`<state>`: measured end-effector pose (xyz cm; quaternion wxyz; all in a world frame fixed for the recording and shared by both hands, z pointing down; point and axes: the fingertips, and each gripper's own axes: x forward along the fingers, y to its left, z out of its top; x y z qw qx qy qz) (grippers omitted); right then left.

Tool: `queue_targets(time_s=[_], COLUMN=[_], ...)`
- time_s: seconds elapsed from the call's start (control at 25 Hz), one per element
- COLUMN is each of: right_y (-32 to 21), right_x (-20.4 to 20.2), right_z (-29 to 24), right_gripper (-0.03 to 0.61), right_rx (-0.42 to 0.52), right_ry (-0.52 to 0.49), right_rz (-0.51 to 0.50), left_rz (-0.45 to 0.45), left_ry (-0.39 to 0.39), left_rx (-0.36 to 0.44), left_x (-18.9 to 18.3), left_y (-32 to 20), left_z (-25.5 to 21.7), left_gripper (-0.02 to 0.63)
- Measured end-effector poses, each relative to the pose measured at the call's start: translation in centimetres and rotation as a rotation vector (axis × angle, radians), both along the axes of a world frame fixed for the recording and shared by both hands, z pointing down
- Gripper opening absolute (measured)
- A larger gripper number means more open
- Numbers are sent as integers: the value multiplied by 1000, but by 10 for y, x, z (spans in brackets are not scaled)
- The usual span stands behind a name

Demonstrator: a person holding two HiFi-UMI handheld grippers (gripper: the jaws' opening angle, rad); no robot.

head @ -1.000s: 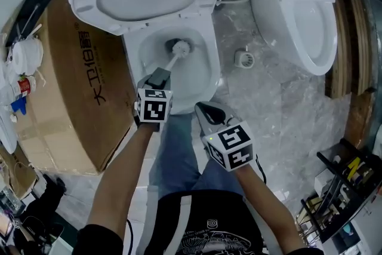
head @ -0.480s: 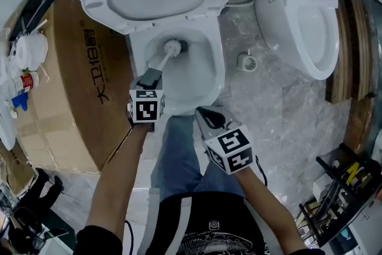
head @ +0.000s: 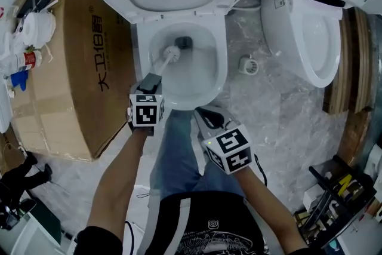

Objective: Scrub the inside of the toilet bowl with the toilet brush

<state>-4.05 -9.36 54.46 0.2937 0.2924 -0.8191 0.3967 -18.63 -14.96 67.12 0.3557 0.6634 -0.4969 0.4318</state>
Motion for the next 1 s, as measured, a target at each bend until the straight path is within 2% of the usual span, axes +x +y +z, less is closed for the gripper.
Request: queue_targets(time_s=[0.32,0.6,1.0], right_y=[15,18,5], right_x=[2,15,26], right_z=[-1,2,5], right_gripper=[-3,-3,-3], right_rx=[3,-5,-13], right_ry=[-6,9,29], right_rz=[-36,-18,33], left_rz=[4,42,69], left_ry=[16,54,69], left_rx=[-23,-45,-19], left_x=[18,49,68], left_y=[34,47,10], left_z=[7,16,19], left_gripper=[150,150,150])
